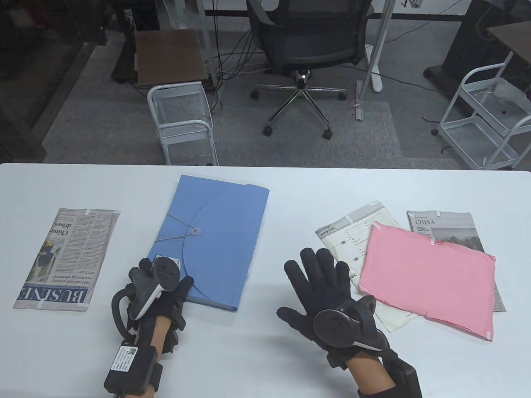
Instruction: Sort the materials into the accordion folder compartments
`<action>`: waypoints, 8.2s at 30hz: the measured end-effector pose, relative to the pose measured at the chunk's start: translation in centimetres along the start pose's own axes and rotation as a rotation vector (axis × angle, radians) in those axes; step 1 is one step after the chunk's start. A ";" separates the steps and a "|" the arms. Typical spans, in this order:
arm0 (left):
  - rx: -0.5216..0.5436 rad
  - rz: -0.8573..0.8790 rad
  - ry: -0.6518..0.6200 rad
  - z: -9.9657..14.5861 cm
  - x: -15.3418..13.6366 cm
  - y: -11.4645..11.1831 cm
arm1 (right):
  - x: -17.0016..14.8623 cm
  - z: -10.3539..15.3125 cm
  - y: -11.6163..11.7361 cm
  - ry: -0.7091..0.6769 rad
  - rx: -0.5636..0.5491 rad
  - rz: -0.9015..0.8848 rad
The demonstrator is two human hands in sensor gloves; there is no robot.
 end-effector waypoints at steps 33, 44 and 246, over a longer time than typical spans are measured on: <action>-0.166 0.430 0.100 -3.3 -4.0 1.7 | -5.8 1.7 -4.3 0.259 -0.170 -0.113; -0.025 1.019 -0.139 3.9 -2.6 3.2 | -8.0 3.2 -6.2 0.346 -0.260 -0.157; -0.348 1.005 -0.439 5.6 12.0 3.9 | -13.3 2.9 7.5 0.622 0.778 -0.195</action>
Point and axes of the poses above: the tracker on the back of each hand, its own x axis roughly to the thumb side, its own z axis roughly from the fingertips to the wrist, y = z × x, the point moved 2 cm from there along -z, roughly from the wrist to the fingertips, and after that the axes turned 1 degree about -y, right-handed, at the moved point
